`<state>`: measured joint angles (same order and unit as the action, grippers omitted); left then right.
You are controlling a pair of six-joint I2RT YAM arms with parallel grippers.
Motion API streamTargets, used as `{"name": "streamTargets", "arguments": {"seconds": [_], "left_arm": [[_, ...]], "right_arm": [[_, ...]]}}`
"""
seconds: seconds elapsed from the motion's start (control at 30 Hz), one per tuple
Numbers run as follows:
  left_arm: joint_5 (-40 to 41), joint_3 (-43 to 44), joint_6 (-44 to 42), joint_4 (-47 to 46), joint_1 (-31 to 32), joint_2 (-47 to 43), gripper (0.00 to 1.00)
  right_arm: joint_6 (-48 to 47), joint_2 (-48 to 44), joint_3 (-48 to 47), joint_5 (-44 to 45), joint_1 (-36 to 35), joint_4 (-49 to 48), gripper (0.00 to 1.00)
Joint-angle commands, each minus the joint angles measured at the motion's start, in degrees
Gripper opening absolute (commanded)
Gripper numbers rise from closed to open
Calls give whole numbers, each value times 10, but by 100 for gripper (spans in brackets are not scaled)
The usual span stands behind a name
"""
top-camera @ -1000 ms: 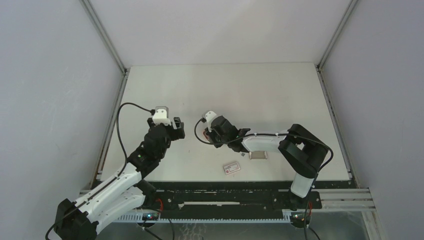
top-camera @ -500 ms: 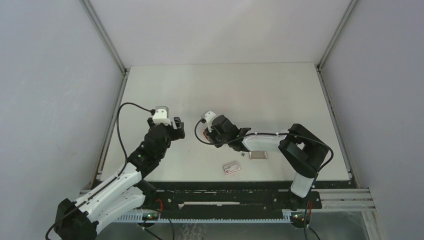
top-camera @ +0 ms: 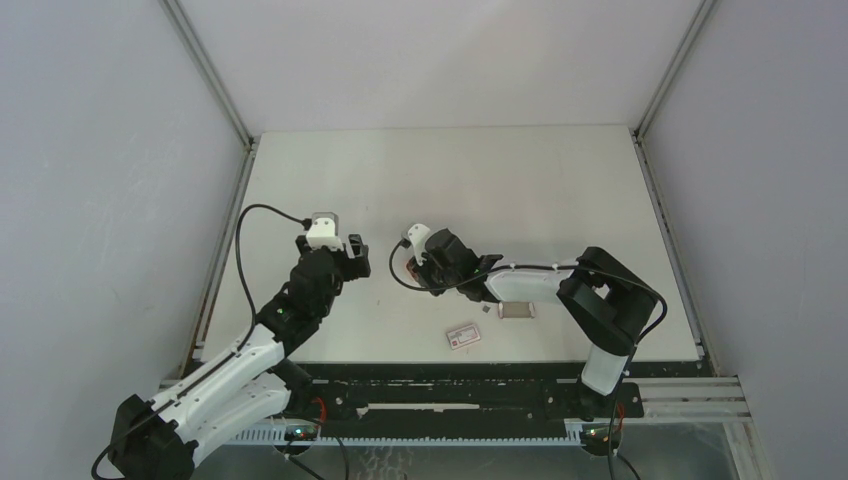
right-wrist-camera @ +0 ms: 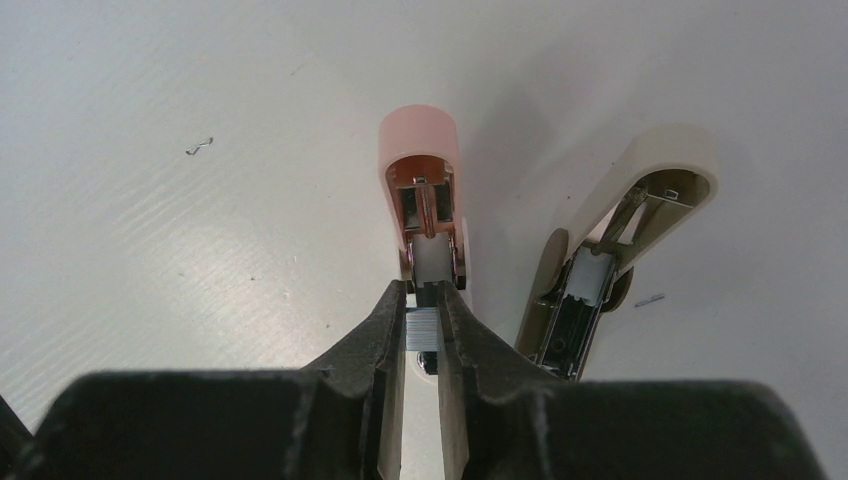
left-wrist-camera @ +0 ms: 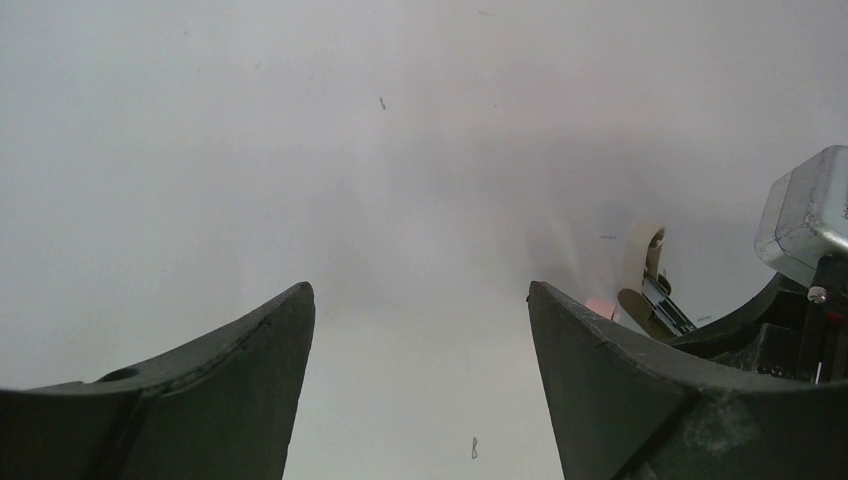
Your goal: Load the staples into the stapler
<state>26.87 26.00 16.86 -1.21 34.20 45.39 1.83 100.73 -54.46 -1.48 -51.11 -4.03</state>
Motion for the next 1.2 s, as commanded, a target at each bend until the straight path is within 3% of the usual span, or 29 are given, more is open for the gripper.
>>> {"name": "streamTargets", "arguments": {"seconds": [0.0, 1.17], "left_arm": [[7, -13, -12, -22, -3, 1, 83], [8, -15, -14, -25, -3, 4, 83]], "right_arm": [[-20, -22, -7, -13, 8, -15, 13], [-66, -21, -17, -63, 22, -7, 13]]}}
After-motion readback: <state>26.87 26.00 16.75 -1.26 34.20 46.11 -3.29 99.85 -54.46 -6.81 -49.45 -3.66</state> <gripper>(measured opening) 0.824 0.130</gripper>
